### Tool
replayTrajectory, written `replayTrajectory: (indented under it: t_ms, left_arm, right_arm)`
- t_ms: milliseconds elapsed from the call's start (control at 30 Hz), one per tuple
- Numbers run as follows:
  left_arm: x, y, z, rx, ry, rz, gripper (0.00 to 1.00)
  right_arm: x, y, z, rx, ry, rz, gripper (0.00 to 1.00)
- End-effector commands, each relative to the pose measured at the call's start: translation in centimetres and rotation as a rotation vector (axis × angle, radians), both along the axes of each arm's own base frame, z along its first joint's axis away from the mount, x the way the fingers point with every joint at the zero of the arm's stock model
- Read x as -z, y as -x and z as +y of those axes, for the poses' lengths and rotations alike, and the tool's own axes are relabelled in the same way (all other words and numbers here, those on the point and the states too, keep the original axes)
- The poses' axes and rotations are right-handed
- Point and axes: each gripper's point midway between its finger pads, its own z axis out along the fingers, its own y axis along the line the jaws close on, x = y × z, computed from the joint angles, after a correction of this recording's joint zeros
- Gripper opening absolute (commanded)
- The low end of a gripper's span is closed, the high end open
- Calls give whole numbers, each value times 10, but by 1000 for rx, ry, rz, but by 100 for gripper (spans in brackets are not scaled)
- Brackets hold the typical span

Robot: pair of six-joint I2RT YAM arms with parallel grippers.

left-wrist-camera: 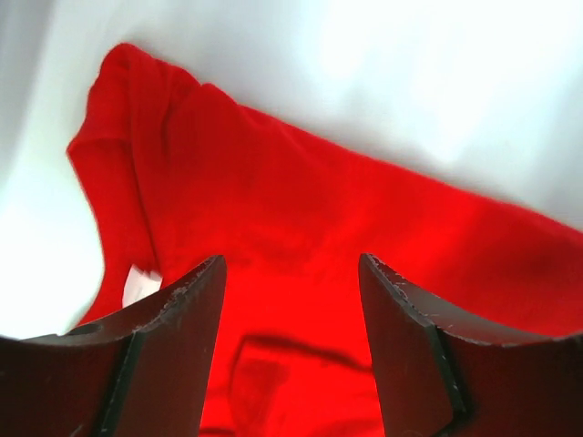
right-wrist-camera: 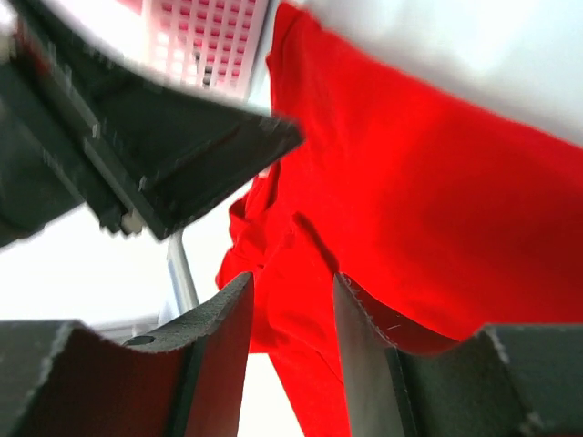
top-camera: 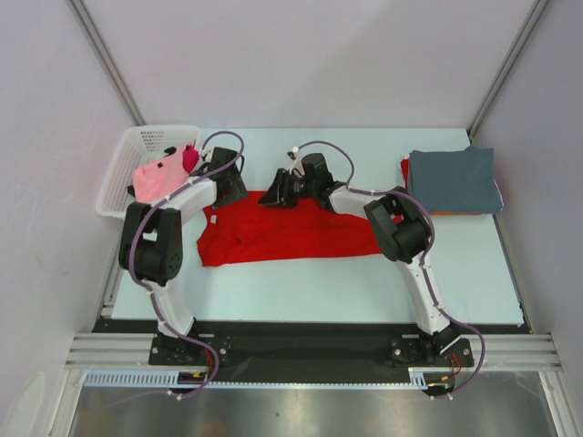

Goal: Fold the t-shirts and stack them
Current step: Fold the tshirt

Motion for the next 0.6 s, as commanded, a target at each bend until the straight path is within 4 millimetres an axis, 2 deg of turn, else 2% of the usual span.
replayTrajectory:
  t_ms: [0,33,67,100,133,267,400,500,533,567]
  left_arm:
    - [1,-13,3,-44,17,45,66]
    - [15,-13,7,-67,-1,88,66]
    - [19,-14,10,-77,-10,110,66]
    - [18,-16,10,-80,-12,120,66]
    - [28,-16,9,-74,-10,147,66]
    - [35,-20,10,-67,2,168,66]
    - [44,-24,13,-66,2,201,66]
    - [49,-27,16,-61,-7,215,65]
    - [49,-28,18,-62,-9,215,64]
    - [48,-28,19,-64,-11,215,64]
  right_arm:
    - [-5,13,19,-136,-85,18,45]
    - [-2,16,22,-152,-85,23,45]
    - [0,16,23,-159,-84,23,45]
    - [10,18,25,-173,-80,34,45]
    - [13,18,26,-176,-79,39,45]
    - [30,20,30,-201,-76,74,45]
    - [34,39,31,-276,-84,88,44]
    - [31,56,22,-318,-73,80,44]
    - [40,64,12,-326,-62,97,44]
    - [23,67,9,-335,-82,72,44]
